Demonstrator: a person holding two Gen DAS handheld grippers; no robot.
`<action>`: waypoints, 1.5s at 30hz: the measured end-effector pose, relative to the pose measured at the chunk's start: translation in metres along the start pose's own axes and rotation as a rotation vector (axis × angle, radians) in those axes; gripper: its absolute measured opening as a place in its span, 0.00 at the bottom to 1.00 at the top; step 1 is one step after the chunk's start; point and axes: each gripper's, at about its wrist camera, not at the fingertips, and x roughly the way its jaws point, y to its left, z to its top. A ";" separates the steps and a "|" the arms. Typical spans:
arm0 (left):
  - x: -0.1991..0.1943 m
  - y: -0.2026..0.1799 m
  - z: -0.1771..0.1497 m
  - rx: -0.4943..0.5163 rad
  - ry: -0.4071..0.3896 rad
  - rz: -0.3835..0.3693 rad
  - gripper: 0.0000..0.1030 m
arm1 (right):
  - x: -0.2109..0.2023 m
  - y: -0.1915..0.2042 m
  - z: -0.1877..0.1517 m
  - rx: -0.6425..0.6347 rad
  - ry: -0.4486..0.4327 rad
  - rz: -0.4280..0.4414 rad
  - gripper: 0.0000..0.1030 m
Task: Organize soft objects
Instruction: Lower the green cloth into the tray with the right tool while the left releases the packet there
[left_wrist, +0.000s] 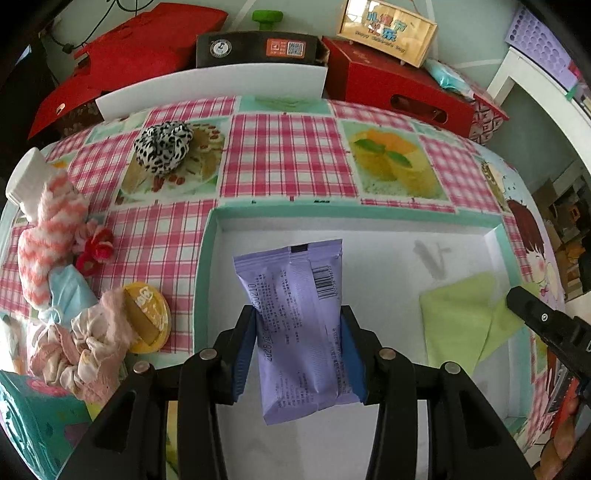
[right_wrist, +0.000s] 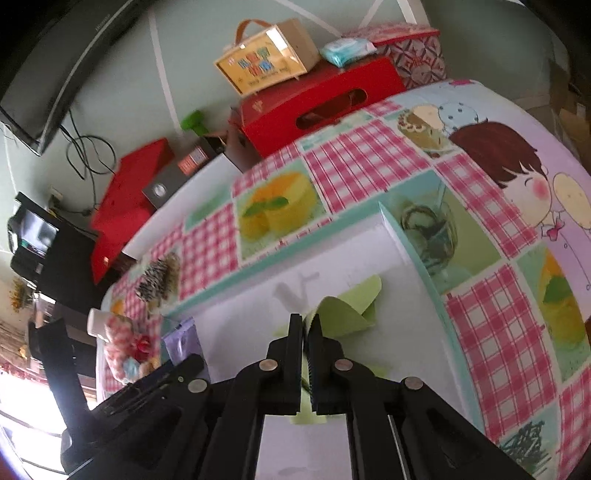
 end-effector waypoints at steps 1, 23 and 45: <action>0.000 0.000 0.000 0.000 0.001 0.002 0.45 | 0.001 0.001 -0.001 -0.012 0.005 -0.035 0.05; -0.024 0.016 0.002 -0.038 -0.040 0.008 0.59 | -0.009 0.035 -0.010 -0.245 -0.016 -0.335 0.05; -0.029 0.034 0.005 -0.112 -0.085 0.043 0.91 | -0.010 0.046 -0.012 -0.293 -0.060 -0.374 0.99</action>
